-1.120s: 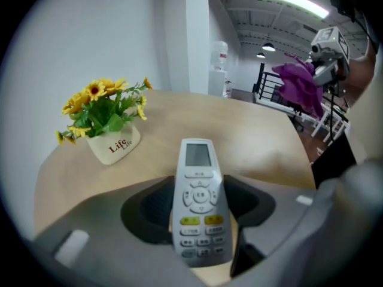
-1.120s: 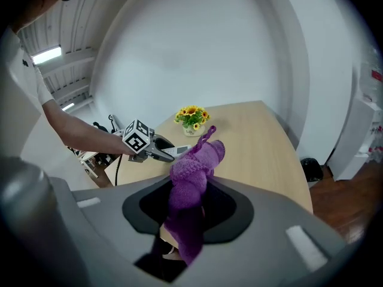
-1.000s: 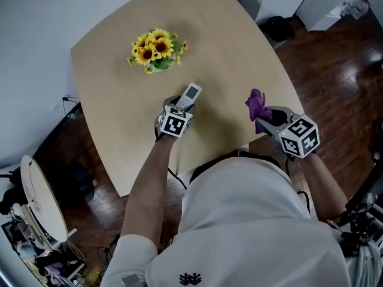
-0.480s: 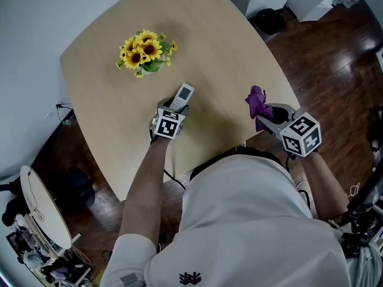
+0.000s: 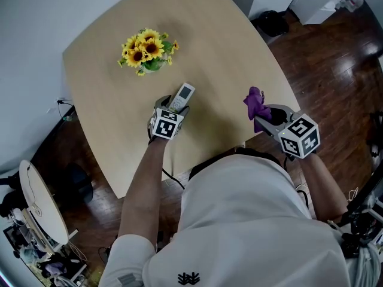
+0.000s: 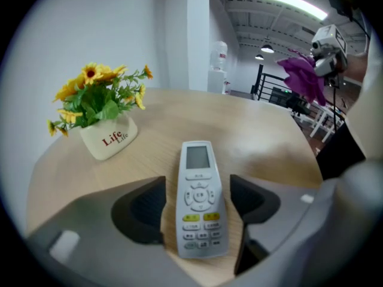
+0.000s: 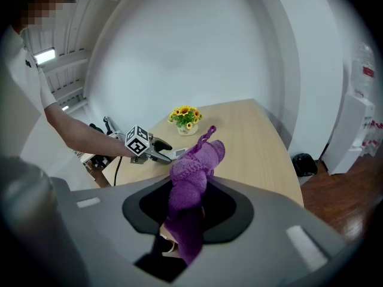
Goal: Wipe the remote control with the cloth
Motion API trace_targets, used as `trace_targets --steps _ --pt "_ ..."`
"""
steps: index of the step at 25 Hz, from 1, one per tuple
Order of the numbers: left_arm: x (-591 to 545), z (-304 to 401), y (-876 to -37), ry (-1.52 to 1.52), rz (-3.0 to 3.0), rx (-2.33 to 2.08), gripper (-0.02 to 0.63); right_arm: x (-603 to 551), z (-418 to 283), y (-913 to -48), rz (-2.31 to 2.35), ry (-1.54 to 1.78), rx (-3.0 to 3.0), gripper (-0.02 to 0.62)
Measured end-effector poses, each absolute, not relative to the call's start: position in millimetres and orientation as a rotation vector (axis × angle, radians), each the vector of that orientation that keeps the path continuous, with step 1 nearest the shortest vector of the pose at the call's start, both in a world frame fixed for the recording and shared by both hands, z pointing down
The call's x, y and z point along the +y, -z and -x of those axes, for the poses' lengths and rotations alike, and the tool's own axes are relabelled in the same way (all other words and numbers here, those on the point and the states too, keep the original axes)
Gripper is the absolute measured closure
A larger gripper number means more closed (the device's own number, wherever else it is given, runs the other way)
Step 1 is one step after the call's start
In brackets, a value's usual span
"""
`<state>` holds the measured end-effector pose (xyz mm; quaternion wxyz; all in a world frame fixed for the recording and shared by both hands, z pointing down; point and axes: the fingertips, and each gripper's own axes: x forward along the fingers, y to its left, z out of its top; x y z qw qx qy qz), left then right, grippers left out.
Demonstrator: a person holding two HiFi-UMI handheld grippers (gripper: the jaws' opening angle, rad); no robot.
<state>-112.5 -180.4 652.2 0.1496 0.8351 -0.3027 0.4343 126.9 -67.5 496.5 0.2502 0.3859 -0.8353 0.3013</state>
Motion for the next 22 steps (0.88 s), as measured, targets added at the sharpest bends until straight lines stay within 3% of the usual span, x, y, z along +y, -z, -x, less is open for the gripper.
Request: trace_targets --steps 6,22 --pt "-159.2 125.2 -604.2 -1.093 -2.36 -1.073 0.259 -66.7 -123.6 -501.1 -0.946 -0.81 -2.324 0.472" --pt "31.7 120.3 -521.3 -0.68 -2.148 -1.329 0.281 -26.9 -111.6 -539.2 -0.686 -0.755 -2.401 0.472"
